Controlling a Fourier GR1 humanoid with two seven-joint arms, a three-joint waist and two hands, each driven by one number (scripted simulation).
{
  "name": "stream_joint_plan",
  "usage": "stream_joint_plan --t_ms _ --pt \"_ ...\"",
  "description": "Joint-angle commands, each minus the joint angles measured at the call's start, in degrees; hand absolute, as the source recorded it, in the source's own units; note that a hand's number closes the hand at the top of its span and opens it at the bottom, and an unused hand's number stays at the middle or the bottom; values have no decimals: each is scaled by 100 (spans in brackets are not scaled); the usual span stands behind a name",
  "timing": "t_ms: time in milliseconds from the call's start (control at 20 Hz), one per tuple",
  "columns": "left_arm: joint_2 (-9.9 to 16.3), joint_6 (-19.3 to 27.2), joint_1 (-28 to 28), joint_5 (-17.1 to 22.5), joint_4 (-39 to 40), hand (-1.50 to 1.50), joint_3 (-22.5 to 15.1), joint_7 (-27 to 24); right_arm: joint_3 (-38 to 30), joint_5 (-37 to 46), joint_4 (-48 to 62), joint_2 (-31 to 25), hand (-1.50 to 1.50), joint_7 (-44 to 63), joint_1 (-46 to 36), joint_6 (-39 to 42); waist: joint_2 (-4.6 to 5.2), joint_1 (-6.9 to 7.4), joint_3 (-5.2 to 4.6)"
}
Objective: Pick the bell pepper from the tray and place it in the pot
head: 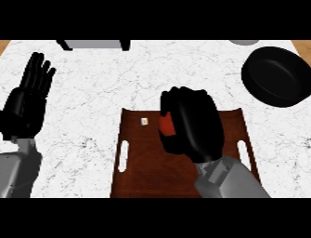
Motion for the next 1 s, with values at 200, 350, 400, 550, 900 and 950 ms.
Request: stream_joint_plan --t_ms 200,350,400,550,900,950 --pt "26 61 7 -66 -154 0 16 142 -1389 354 -634 -470 150 525 -637 -186 29 -7 7" --pt "-92 92 -51 -18 -31 0 48 82 -1747 170 -1332 -702 150 590 -492 148 22 -47 6" --pt "6 -16 -87 59 -41 0 120 118 -2051 57 -1153 -864 150 493 -602 241 29 -29 6" --pt "93 -118 -51 106 -72 0 190 164 -2736 -518 -1002 -1266 150 145 -574 539 33 -21 6" --pt "-38 -133 17 -46 272 0 147 -287 -4103 -1410 656 -2292 150 -1353 -426 22 62 -10 7" --pt "-159 -4 138 -152 -50 0 -4 -214 -4357 -1634 622 -2444 150 -1649 -275 -95 48 -9 9"
